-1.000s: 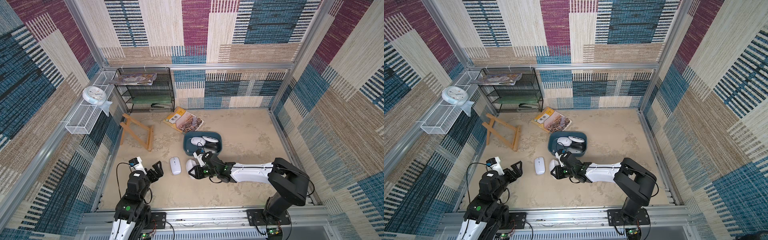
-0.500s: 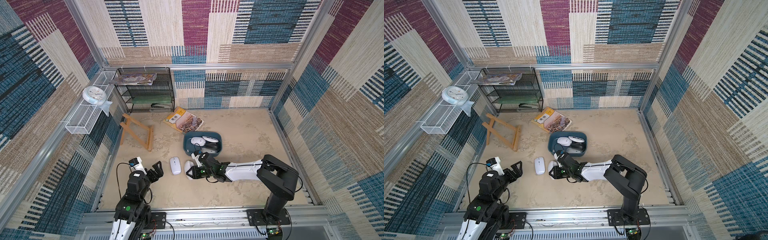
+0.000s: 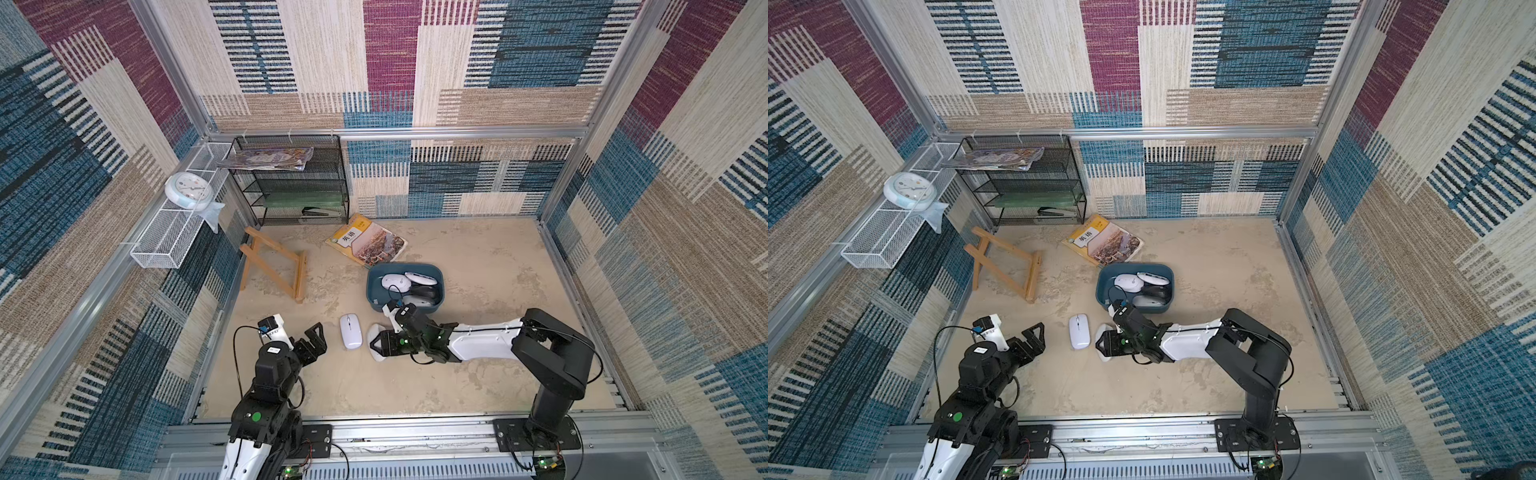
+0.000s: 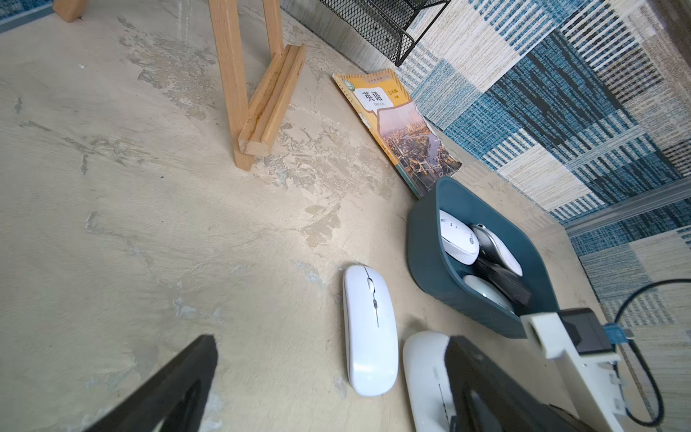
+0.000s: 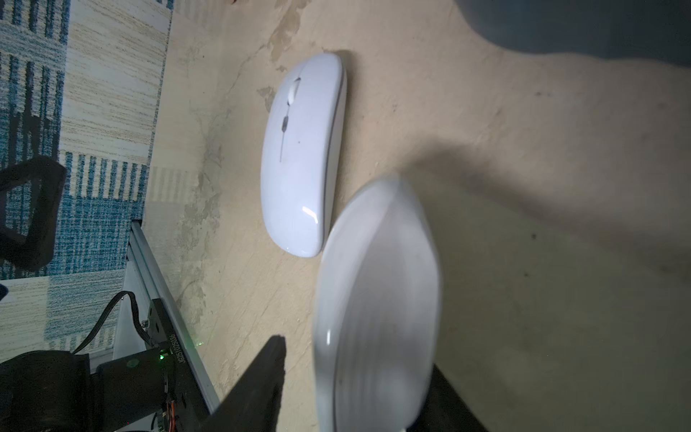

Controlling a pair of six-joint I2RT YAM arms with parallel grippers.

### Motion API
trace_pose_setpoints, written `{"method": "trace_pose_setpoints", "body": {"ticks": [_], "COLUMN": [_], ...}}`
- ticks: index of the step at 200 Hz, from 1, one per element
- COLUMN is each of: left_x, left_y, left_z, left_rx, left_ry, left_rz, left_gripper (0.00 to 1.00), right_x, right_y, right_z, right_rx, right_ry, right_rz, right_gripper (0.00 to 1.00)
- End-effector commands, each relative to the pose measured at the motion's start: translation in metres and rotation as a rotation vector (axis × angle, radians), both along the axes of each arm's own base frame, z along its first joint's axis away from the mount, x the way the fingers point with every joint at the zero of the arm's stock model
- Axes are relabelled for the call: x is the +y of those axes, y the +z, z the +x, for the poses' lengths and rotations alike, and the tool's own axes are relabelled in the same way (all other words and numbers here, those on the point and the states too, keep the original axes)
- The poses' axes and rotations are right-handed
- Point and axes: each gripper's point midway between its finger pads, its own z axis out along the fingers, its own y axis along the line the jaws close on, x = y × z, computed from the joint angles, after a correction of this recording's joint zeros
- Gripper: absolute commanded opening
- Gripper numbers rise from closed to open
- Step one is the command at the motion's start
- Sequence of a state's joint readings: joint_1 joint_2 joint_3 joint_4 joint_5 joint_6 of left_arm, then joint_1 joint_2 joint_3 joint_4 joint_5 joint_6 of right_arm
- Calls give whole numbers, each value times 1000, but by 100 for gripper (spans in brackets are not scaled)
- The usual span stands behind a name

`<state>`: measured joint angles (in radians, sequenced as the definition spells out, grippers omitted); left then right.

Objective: Take out the mouse from the storage box
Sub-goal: Place the mouse at the center of the board.

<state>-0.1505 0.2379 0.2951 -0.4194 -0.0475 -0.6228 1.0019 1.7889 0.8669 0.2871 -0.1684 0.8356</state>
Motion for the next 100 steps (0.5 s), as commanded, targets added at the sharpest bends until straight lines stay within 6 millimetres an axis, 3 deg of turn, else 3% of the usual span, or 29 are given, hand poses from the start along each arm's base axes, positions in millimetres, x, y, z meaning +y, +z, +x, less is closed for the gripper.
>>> {"method": "trace_pose_setpoints", "body": {"ticks": [1, 35, 79, 100], "left_x": [2, 2, 3, 2], "left_y": [0, 0, -3, -7], "left_z": [1, 1, 3, 6], "left_rx": [-3, -1, 28, 71], "left_ry": [7, 9, 17, 30], "left_rz": [6, 9, 10, -9], "left_gripper": [99, 99, 99, 99], "right_x": [-4, -20, -44, -67], "right_y": [4, 15, 50, 70], "right_z": [4, 11, 29, 44], "right_rx": [-24, -83, -250, -343], "right_ry": [-27, -70, -120, -205], "right_rz": [-11, -51, -150, -233], "right_gripper": [58, 64, 76, 78]}}
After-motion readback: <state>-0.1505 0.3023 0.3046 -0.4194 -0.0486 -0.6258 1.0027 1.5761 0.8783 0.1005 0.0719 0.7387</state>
